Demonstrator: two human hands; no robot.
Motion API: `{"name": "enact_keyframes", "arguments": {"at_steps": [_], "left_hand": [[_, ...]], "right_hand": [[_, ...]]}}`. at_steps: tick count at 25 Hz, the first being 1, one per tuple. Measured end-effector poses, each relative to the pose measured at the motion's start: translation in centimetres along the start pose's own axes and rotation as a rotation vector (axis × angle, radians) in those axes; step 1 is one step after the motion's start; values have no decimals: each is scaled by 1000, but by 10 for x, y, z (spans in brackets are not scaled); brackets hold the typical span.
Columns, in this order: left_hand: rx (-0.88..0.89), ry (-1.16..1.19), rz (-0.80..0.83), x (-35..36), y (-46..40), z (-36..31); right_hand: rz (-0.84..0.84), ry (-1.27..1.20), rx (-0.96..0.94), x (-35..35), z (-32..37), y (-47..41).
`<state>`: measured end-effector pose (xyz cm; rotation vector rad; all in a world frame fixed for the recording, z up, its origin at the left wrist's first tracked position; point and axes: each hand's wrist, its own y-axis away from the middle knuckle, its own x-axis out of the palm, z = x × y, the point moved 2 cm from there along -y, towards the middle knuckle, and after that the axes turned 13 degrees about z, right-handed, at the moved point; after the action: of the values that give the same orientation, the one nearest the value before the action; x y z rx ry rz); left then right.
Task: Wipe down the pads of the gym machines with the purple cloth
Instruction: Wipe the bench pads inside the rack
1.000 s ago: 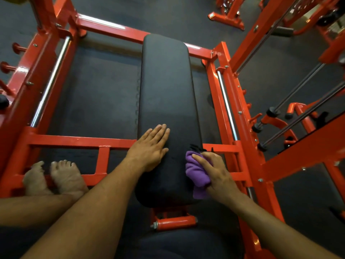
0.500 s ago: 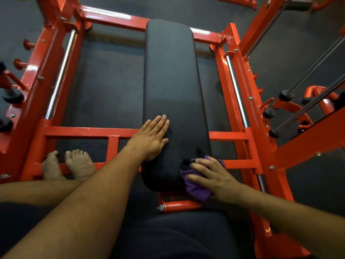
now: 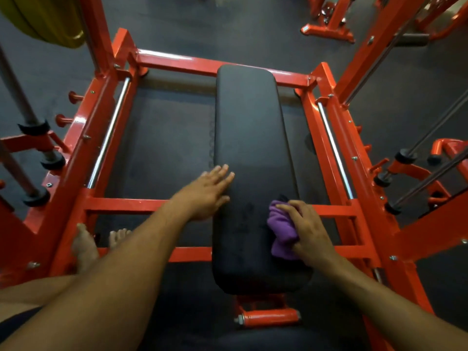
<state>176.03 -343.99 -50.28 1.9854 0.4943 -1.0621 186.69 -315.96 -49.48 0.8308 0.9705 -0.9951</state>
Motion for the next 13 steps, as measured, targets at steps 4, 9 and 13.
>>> {"name": "enact_keyframes", "arguments": {"at_steps": [4,9,13], "left_hand": [[-5,-100,-152,-45,-21,87],[154,-73,-212,-76,-108,102],[226,-81,-127,-73,-163,103]], "right_hand": [[-156,-101,102,8,10,-10],[-191,84,235,28,17,-94],[-317,269,537,30,26,-162]]}}
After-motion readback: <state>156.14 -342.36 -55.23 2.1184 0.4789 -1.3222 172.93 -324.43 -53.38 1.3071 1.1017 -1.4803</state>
